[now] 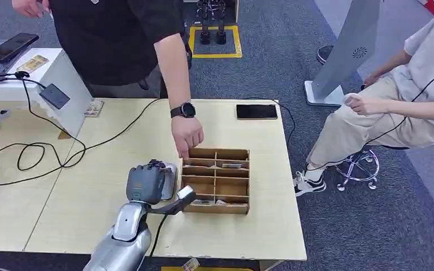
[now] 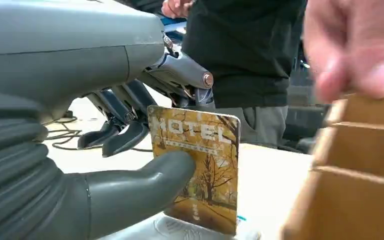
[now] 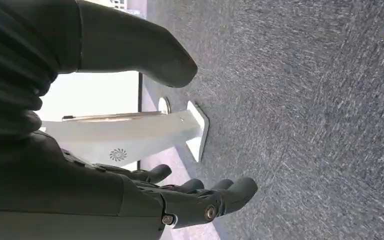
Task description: Pass the card to the sensor for recognition and then transmit it.
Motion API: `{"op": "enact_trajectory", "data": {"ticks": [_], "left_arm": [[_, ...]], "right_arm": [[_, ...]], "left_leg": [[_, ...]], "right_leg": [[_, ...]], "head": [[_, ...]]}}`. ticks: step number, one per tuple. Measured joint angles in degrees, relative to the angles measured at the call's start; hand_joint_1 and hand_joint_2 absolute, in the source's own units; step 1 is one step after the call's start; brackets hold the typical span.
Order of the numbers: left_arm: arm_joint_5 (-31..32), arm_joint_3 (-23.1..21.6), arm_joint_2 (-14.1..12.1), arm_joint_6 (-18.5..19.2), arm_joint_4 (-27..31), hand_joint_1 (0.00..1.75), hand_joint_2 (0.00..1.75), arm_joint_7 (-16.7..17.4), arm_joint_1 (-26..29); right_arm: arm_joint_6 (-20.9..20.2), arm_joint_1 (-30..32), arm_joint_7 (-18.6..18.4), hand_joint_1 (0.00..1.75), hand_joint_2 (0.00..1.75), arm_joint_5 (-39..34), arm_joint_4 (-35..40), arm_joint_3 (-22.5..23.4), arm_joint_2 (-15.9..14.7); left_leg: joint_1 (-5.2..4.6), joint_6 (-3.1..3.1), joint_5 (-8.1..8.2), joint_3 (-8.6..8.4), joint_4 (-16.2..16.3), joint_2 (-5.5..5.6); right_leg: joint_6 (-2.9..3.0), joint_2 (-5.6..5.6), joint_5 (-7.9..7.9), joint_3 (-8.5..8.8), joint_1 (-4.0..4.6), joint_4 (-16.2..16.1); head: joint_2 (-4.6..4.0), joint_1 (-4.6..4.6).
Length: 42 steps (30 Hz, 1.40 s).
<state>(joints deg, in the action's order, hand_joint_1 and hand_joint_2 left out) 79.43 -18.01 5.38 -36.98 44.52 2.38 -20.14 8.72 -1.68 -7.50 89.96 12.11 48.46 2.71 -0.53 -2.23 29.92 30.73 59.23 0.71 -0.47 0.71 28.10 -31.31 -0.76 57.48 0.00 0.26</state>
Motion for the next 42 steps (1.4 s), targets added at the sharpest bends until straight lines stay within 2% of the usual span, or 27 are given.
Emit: {"op": "enact_trajectory", "data": {"ticks": [4, 10, 16, 29, 32, 34, 36, 40, 42], "left_arm": [[-0.2, -0.94, -0.11, 3.07, -0.39, 1.75, 1.75, 0.0, -0.48], [-0.2, -1.64, -0.31, 4.0, -0.77, 1.75, 1.75, 0.0, -0.84], [-0.24, -2.73, -0.59, 7.85, -1.27, 1.75, 1.75, 0.24, -1.53], [-3.91, -3.65, -0.55, 7.89, -1.27, 1.75, 1.75, 2.05, -2.23], [-8.91, -3.63, -0.24, 6.82, -0.79, 1.75, 1.75, 0.15, -2.24], [-17.76, -3.24, 0.52, 6.04, 1.1, 1.75, 1.75, -3.64, -2.02], [-24.72, -2.8, 1.14, 6.01, 3.41, 1.75, 1.75, -5.71, -1.66], [-36.64, -1.75, 2.41, 7.94, 9.1, 1.75, 1.75, -7.76, -1.49], [-40.64, -1.53, 2.78, 8.77, 11.43, 1.75, 1.75, -8.09, -1.74]], "right_arm": [[-0.02, 0.0, 0.0, 0.0, 1.75, 0.02, 0.0, -0.28, 0.0], [-0.09, 0.0, 0.0, 0.0, 1.75, 0.02, 0.0, -0.57, 0.0], [-0.5, 0.01, 0.0, 0.0, 1.75, 0.02, 0.0, -0.83, 0.0], [-0.35, 0.03, 0.0, 0.0, 1.75, 0.02, 0.02, -0.85, 0.0], [-0.35, 0.06, 0.0, 0.0, 1.75, 0.02, 0.0, -0.83, 0.0], [-0.24, 0.08, 0.0, 0.0, 1.75, 0.0, 0.0, -0.83, 0.0], [-0.02, 0.1, 0.0, 0.0, 1.75, 0.0, 0.0, -0.83, 0.02], [0.37, 0.19, 0.0, 0.0, 1.75, 0.0, 0.0, -0.83, 0.07], [0.44, 0.22, 0.0, 0.0, 1.75, 0.0, 0.0, -0.83, 0.11]], "left_leg": [[0.0, 0.0, 0.0, -0.03, 0.0, 0.0], [0.0, 0.0, 0.0, -0.05, 0.0, 0.0], [0.0, 0.0, 0.0, -0.09, 0.0, 0.01], [0.0, 0.01, -0.01, -0.17, 0.0, 0.0], [0.0, 0.01, -0.01, -0.17, 0.0, 0.0], [0.0, -0.01, -0.03, -0.13, 0.0, 0.02], [0.0, -0.01, -0.03, -0.09, 0.0, 0.01], [-0.01, -0.01, -0.03, -0.04, 0.01, 0.01], [-0.01, -0.02, -0.02, -0.02, 0.01, 0.01]], "right_leg": [[0.0, 0.0, 0.0, 0.04, 0.0, 0.0], [0.0, 0.0, -0.01, 0.05, 0.0, 0.0], [0.0, -0.01, -0.01, 0.11, 0.0, 0.0], [0.01, -0.02, -0.01, 0.17, 0.0, 0.01], [0.01, -0.01, -0.01, 0.16, 0.0, 0.01], [0.01, -0.02, -0.02, 0.15, 0.0, 0.01], [0.0, -0.02, -0.02, 0.1, 0.0, 0.01], [0.0, -0.02, -0.02, 0.06, 0.0, 0.01], [0.0, -0.02, -0.02, 0.04, 0.0, 0.0]], "head": [[0.0, 0.0], [0.0, 0.0], [0.0, 0.0], [0.0, 0.0], [0.0, 0.0], [0.0, 0.0], [0.0, -0.02], [0.0, 0.0], [0.0, 0.0]]}}
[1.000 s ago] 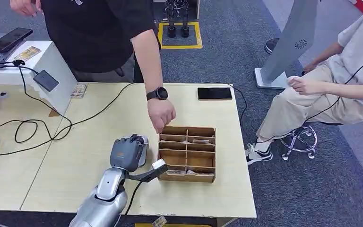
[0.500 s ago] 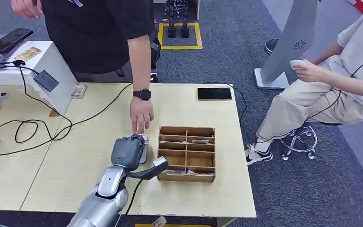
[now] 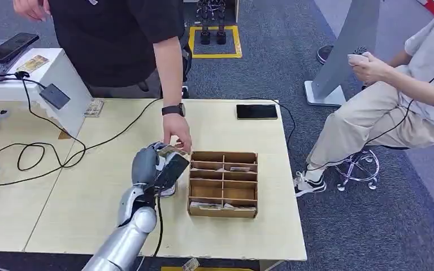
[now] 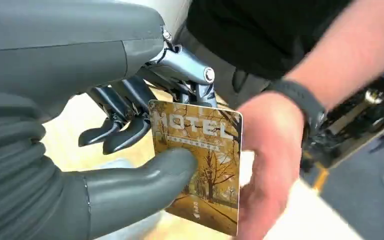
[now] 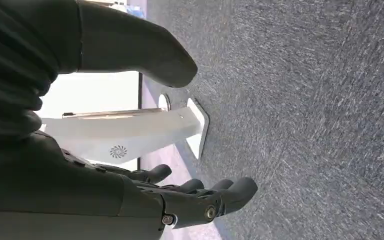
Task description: Pass the card to the sensor for recognition and then transmit it.
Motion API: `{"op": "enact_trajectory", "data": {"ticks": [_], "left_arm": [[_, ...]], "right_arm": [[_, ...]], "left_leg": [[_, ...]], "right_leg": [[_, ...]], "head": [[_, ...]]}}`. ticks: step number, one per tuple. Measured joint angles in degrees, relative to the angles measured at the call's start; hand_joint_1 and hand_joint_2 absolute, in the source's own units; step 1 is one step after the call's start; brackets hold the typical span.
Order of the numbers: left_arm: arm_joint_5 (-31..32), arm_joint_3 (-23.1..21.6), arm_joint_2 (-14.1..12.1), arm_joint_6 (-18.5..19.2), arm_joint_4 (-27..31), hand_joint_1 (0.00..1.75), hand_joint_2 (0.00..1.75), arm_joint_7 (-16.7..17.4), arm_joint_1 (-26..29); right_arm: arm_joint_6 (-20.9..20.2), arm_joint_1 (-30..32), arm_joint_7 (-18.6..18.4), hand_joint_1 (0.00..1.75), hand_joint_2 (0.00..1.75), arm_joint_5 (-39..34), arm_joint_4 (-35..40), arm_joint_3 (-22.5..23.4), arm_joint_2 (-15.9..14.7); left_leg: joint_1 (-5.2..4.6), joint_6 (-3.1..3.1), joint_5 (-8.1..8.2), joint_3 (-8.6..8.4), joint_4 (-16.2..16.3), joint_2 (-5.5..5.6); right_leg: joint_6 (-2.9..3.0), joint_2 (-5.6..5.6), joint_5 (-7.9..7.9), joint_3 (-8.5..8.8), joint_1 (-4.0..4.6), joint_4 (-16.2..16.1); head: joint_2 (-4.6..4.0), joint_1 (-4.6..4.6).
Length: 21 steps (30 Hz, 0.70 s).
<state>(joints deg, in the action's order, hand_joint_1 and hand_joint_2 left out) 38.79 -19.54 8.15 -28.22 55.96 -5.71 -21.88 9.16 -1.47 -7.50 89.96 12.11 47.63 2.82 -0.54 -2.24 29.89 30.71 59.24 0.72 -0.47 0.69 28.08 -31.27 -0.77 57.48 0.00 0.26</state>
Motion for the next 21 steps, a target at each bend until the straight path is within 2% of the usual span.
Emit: {"op": "enact_trajectory", "data": {"ticks": [4, 12, 18, 19, 20, 21], "left_arm": [[-6.04, 0.44, 0.46, 0.63, 2.03, 1.75, 1.75, -0.2, -1.35], [-8.89, 1.22, 0.66, 0.83, 2.03, 1.75, 1.75, 0.31, -4.26], [-13.42, 1.44, 0.7, 1.0, 0.67, 1.75, 1.75, 0.37, -6.18], [-13.72, 1.49, 0.74, 1.0, 0.41, 1.59, 1.75, 0.33, -6.39], [-13.9, 1.55, 0.76, 1.0, 0.19, 0.4, 1.75, 0.26, -6.57], [-14.31, 1.6, 0.81, 0.94, 0.0, 0.0, 1.75, 0.02, -6.74]], "right_arm": [[0.09, -0.01, 0.0, 0.0, 1.75, 0.0, 0.0, 0.0, 0.15], [0.09, -0.06, 0.0, 0.0, 1.75, 0.02, 0.0, -0.02, 0.28], [0.31, -0.14, 0.0, 0.0, 1.75, 0.02, -0.02, -0.07, 0.31], [0.35, -0.14, 0.0, 0.0, 1.75, 0.0, -0.02, -0.07, 0.31], [0.35, -0.14, 0.0, 0.0, 1.75, 0.02, -0.02, -0.07, 0.31], [0.35, -0.15, 0.0, 0.0, 1.75, 0.02, -0.02, -0.07, 0.31]], "left_leg": [[0.0, 0.0, 0.0, 0.0, 0.0, 0.0], [0.01, 0.0, 0.0, 0.0, 0.0, 0.0], [0.01, 0.0, 0.0, 0.03, 0.0, -0.01], [0.01, 0.0, 0.0, 0.03, 0.0, 0.0], [0.0, 0.0, 0.0, 0.04, 0.0, 0.0], [0.0, 0.0, 0.0, 0.04, 0.0, -0.01]], "right_leg": [[0.0, 0.0, 0.0, -0.01, 0.0, 0.0], [0.0, 0.01, 0.0, -0.01, 0.01, 0.0], [0.0, 0.01, 0.0, -0.02, 0.0, 0.0], [0.0, 0.01, 0.0, -0.03, 0.0, 0.0], [0.0, 0.01, 0.0, -0.03, 0.0, 0.0], [0.0, 0.01, 0.0, -0.03, 0.0, 0.0]], "head": [[0.0, 0.0], [0.0, 0.0], [0.0, 0.0], [0.0, 0.0], [0.0, -0.02], [0.0, 0.0]]}}
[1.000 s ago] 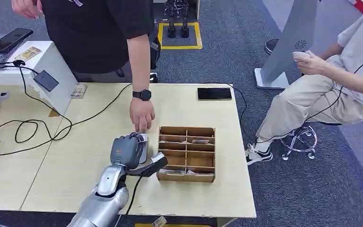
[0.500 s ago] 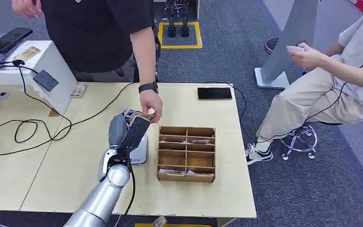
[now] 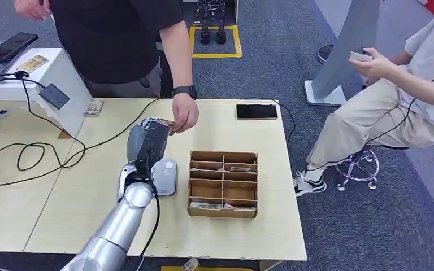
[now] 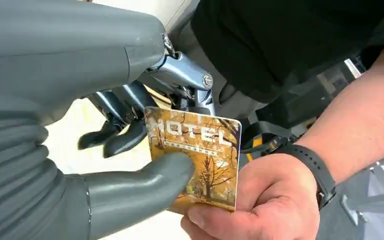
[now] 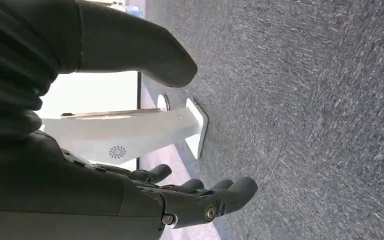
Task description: Pass the card to the sensor for recognition and then transmit it.
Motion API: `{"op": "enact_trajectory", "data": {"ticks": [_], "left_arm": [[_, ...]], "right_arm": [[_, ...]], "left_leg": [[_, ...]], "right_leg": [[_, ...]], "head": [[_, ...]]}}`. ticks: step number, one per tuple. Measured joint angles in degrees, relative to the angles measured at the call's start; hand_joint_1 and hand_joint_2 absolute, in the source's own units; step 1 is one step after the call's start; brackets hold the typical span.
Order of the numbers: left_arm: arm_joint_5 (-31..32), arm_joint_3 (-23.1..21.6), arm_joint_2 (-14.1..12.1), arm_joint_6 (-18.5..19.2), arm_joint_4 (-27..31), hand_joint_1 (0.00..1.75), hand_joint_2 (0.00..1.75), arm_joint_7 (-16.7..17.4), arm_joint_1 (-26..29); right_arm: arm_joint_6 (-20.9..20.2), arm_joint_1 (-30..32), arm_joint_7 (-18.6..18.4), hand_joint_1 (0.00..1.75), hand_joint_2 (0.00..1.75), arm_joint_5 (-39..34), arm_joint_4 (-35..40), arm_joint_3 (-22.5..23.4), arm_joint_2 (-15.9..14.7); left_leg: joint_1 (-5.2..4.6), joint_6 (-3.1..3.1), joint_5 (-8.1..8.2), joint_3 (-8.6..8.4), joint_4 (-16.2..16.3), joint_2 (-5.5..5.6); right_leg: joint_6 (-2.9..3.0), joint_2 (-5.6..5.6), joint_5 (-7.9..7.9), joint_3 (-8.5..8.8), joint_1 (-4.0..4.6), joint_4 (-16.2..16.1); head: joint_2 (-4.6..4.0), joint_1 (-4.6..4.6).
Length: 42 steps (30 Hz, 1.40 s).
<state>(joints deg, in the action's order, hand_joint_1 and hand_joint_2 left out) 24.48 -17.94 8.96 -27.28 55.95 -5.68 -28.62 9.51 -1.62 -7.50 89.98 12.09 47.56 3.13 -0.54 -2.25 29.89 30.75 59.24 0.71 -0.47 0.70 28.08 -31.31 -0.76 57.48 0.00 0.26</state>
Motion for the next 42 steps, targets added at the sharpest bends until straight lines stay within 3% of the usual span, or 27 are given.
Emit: {"op": "enact_trajectory", "data": {"ticks": [8, 9, 14, 22, 23, 27, 30, 32, 39, 42], "left_arm": [[-9.34, 1.42, 0.87, -2.38, -0.79, 0.0, 1.75, -4.83, -0.48], [-10.16, 1.42, 0.87, -2.38, -0.79, 0.0, 0.0, -5.18, -0.48], [-11.96, 1.42, 0.83, -2.36, -0.46, 0.0, 0.0, -6.21, -0.32], [-15.71, 1.42, 0.2, -0.53, 6.95, 0.0, 0.0, -9.24, 3.64], [-15.78, 1.42, 0.11, -0.48, 7.56, 0.0, 1.75, -9.24, 3.95], [-17.2, 1.18, -0.55, 3.77, 10.72, 0.0, 1.75, -11.76, 5.72], [-14.62, -1.1, -2.45, 11.64, 15.85, 0.0, 1.75, -16.53, 9.11], [-11.18, -3.46, -3.61, 14.87, 18.52, 0.0, 1.75, -18.56, 11.06], [-5.5, -9.88, -5.79, 17.14, 21.88, 0.0, 1.75, -21.4, 13.78], [0.05, -11.62, -6.75, 17.07, 21.92, 0.0, 1.75, -22.51, 13.74]], "right_arm": [[0.77, 0.01, 0.0, 0.0, 1.75, -0.02, -0.04, 0.0, 0.15], [0.77, 0.02, 0.0, 0.0, 1.75, -0.02, -0.04, 0.0, 0.17], [0.98, 0.02, 0.0, 0.0, 1.75, -0.07, -0.11, 0.0, 0.17], [1.46, 0.14, 0.0, 0.0, 1.75, -0.5, -0.2, 0.0, 0.17], [1.46, 0.16, 0.0, 0.0, 1.75, -0.52, -0.2, 0.0, 0.17], [1.33, 0.23, 0.0, 0.0, 1.75, -0.59, -0.2, 0.0, 0.17], [0.28, 0.4, 0.0, 0.0, 1.75, -0.59, -0.2, 0.02, 0.15], [-0.22, 0.39, 0.0, 0.0, 1.75, -0.57, -0.2, 0.02, 0.02], [-0.63, 0.37, 0.0, 0.0, 1.75, -0.24, -0.2, 0.02, -0.46], [-0.96, 0.34, 0.0, 0.0, 1.75, -0.02, -0.17, 0.02, -0.61]], "left_leg": [[0.0, 0.0, 0.0, 0.0, 0.0, 0.0], [0.0, 0.0, 0.0, 0.0, 0.0, 0.0], [0.0, 0.0, 0.0, 0.0, 0.0, 0.0], [0.0, 0.0, 0.0, 0.02, 0.0, 0.0], [0.0, 0.0, 0.0, 0.02, 0.0, 0.01], [0.0, 0.0, 0.0, 0.01, 0.0, -0.01], [0.0, 0.0, 0.0, 0.01, 0.0, 0.0], [0.0, 0.0, 0.01, 0.03, 0.0, 0.0], [0.0, 0.01, 0.02, 0.04, 0.0, -0.02], [-0.01, 0.01, 0.02, 0.02, 0.0, -0.01]], "right_leg": [[0.0, 0.0, 0.0, -0.01, 0.0, 0.0], [0.0, 0.0, 0.0, -0.01, 0.0, 0.0], [0.0, 0.0, 0.0, 0.0, 0.0, 0.01], [0.0, 0.01, 0.01, -0.02, 0.0, 0.0], [0.0, 0.01, 0.01, -0.02, 0.0, 0.0], [0.0, 0.01, 0.0, -0.01, 0.0, 0.0], [0.0, 0.04, 0.01, -0.03, 0.0, 0.0], [0.0, 0.04, 0.01, -0.05, 0.0, 0.0], [-0.01, 0.04, 0.01, -0.06, 0.0, 0.0], [-0.01, 0.03, 0.0, -0.05, 0.0, 0.0]], "head": [[0.0, 0.0], [0.0, 0.0], [0.0, -0.02], [0.0, 0.0], [0.0, 0.0], [0.0, 0.0], [0.0, 0.0], [0.0, 0.0], [0.0, 0.0], [0.0, 0.0]]}}
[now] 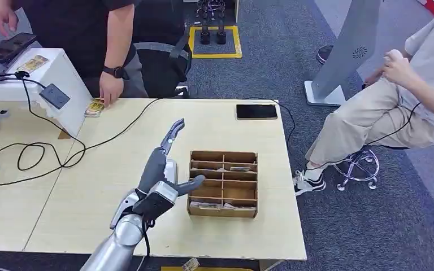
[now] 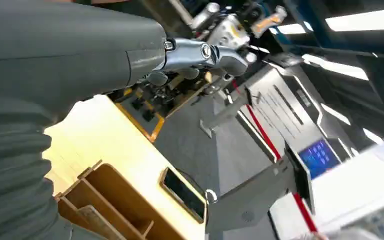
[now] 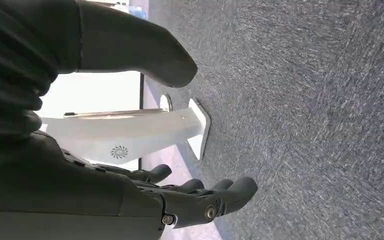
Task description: Pass the card to the sensor for recognition and then transmit it.
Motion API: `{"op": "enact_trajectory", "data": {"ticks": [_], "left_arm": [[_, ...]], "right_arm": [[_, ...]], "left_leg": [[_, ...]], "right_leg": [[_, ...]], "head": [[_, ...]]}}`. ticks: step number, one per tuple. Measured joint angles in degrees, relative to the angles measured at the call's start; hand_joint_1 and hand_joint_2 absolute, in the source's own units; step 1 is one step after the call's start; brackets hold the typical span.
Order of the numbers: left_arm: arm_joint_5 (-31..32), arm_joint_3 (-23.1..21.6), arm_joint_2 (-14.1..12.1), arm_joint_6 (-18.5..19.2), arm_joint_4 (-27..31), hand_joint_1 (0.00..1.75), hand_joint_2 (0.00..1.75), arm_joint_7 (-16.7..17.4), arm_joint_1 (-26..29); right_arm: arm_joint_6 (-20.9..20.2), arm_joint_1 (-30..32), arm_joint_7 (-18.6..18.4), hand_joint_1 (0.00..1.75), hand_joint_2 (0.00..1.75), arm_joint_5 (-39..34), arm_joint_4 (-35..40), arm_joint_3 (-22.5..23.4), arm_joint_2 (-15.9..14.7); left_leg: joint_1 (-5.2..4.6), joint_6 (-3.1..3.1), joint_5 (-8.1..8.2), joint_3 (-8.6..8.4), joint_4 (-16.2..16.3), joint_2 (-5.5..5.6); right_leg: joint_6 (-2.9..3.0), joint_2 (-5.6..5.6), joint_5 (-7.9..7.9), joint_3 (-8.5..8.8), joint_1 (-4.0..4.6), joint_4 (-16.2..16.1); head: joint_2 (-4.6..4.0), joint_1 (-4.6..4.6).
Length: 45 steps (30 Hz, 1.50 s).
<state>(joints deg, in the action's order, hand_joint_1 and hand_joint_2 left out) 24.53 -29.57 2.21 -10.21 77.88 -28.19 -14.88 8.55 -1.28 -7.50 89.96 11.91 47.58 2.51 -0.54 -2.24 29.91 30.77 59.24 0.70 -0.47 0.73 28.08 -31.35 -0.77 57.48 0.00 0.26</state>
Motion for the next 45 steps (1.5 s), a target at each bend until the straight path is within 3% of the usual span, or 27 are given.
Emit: {"op": "enact_trajectory", "data": {"ticks": [5, 8, 17, 22, 27, 31, 36, 45], "left_arm": [[9.29, -3.11, -1.12, -2.17, -0.77, 0.0, 1.75, -1.09, -0.2], [14.21, -5.03, -1.97, -3.15, -2.07, 0.0, 1.75, 0.02, -0.68], [16.97, -7.37, -3.24, -4.06, -4.46, 0.0, 1.75, 1.33, -1.36], [29.18, -9.38, -3.57, -9.07, -6.92, 0.0, 1.75, 8.58, -3.02], [38.12, -11.44, -3.63, -11.57, -10.98, 0.0, 1.75, 13.84, -5.31], [40.8, -12.11, -3.42, -13.99, -12.55, 0.0, 1.75, 16.74, -5.62], [47.25, -12.11, -2.61, -18.3, -13.03, 0.0, 1.75, 23.91, -5.72], [52.97, -12.11, -0.9, -21.73, -13.55, 0.0, 1.75, 30.36, -5.74]], "right_arm": [[-0.7, -0.04, 0.0, 0.0, 1.75, 0.0, -0.02, 0.0, -0.33], [-0.7, -0.12, 0.0, 0.0, 1.75, 0.02, 0.0, 0.0, -0.48], [-0.7, -0.19, 0.0, 0.0, 1.75, 0.02, 0.0, 0.0, -0.66], [-0.72, -0.26, 0.0, 0.0, 1.75, 0.02, 0.0, -0.02, -0.66], [-0.7, -0.34, 0.0, 0.0, 1.75, 0.02, 0.0, -0.07, -0.68], [-0.7, -0.34, 0.0, 0.0, 1.75, 0.02, 0.0, -0.07, -0.74], [-0.66, -0.33, 0.0, 0.0, 1.75, -0.06, 0.0, -0.07, -0.79], [-0.46, -0.28, 0.0, 0.0, 1.75, -0.41, 0.0, 0.0, -0.76]], "left_leg": [[0.01, 0.0, 0.0, 0.0, 0.0, -0.01], [0.01, 0.0, 0.0, 0.01, 0.0, 0.0], [0.01, 0.0, 0.0, 0.01, 0.0, -0.01], [0.0, 0.0, 0.0, 0.01, 0.0, 0.0], [0.01, 0.0, 0.0, 0.01, 0.0, -0.01], [0.01, 0.0, 0.0, 0.01, 0.0, -0.01], [0.0, 0.0, 0.0, 0.02, 0.0, -0.01], [0.0, 0.0, 0.0, 0.02, 0.0, -0.01]], "right_leg": [[0.0, 0.01, 0.0, -0.01, 0.0, 0.0], [0.01, 0.01, 0.0, -0.02, 0.01, 0.0], [0.0, 0.01, 0.0, -0.02, 0.0, 0.0], [0.0, 0.01, 0.0, -0.02, 0.0, 0.0], [0.0, 0.0, 0.0, -0.02, 0.0, 0.0], [0.01, 0.01, 0.0, -0.03, 0.01, 0.0], [0.01, 0.01, 0.0, -0.03, 0.0, 0.0], [0.0, 0.0, 0.0, -0.03, 0.0, 0.0]], "head": [[0.0, 0.0], [0.0, 0.0], [0.0, -0.02], [0.0, 0.0], [0.0, 0.0], [0.0, 0.0], [0.0, -0.02], [0.0, -0.02]]}}
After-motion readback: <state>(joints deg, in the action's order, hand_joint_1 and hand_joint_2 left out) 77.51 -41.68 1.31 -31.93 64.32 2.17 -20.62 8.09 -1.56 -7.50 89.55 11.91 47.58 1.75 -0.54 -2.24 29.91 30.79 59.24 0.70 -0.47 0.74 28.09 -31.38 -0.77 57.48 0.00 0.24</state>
